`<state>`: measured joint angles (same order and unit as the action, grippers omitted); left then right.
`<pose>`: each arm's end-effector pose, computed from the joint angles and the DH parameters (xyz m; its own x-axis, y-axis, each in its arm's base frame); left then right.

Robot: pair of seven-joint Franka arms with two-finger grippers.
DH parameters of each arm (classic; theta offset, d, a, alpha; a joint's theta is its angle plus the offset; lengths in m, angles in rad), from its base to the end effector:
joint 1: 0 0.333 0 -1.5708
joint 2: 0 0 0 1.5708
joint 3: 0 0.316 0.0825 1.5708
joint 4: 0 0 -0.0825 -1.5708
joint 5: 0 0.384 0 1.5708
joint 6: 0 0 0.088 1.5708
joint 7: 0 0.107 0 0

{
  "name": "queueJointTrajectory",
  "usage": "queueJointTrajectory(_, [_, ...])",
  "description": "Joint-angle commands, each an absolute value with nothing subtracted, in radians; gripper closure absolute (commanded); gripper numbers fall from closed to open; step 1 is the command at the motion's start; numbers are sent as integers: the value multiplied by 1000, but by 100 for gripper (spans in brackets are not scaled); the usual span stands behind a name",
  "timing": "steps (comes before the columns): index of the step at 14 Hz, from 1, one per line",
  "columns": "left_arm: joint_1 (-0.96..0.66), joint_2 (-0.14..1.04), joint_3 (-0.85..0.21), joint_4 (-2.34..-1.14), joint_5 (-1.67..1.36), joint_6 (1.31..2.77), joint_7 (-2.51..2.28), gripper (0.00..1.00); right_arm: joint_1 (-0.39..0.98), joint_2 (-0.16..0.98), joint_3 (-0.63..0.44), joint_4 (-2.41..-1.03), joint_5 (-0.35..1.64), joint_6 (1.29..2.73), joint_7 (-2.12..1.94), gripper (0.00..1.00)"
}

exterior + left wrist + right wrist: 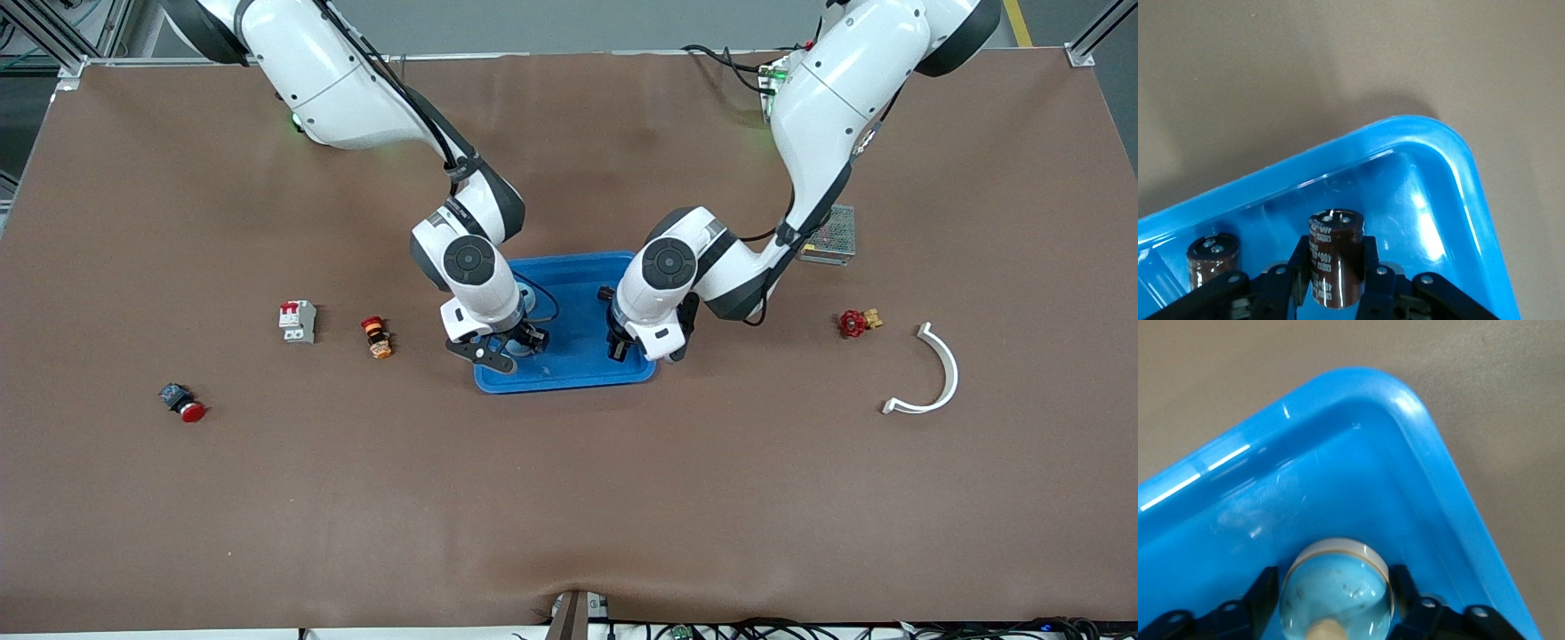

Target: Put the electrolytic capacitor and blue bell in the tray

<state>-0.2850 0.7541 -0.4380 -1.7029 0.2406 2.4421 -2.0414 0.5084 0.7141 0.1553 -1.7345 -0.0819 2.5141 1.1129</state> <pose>0.5296 -0.4249 0.1927 0.3097 0.9393 -0.1477 0.9499 -0.3124 0.0053 0.5364 0.4082 0.1789 0.9108 -0.4127 -0.0100 -0.4118 -0.9068 -0.0897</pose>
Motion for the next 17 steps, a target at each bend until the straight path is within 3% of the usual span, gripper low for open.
queueJointTrajectory(1, [-295,764,-428,-1686,247,2453,-2054,70,514,732,146,-1655,-103,2450,1135,0])
queueJointTrajectory(2, [-295,764,-425,-1684,247,2453,-2052,43,515,730,146,-1600,-101,2347,1131,0])
queueJointTrajectory(3, [-295,764,-425,-1684,247,2453,-2051,25,523,730,147,-1539,-98,2238,1131,0])
queueJointTrajectory(4, [-295,762,-425,-1683,247,2453,-2048,0,523,730,149,-1479,-98,2133,1126,0])
queueJointTrajectory(6, [-295,753,-425,-1678,256,2453,-2045,0,511,727,150,-1415,-94,2034,1082,0])
queueJointTrajectory(10, [-272,720,-426,-1640,294,2404,-2030,0,413,724,147,-1408,-106,2031,884,0])
queueJointTrajectory(17, [-215,628,-428,-1572,298,2163,-1754,0,123,723,146,-1384,-132,2039,392,0])
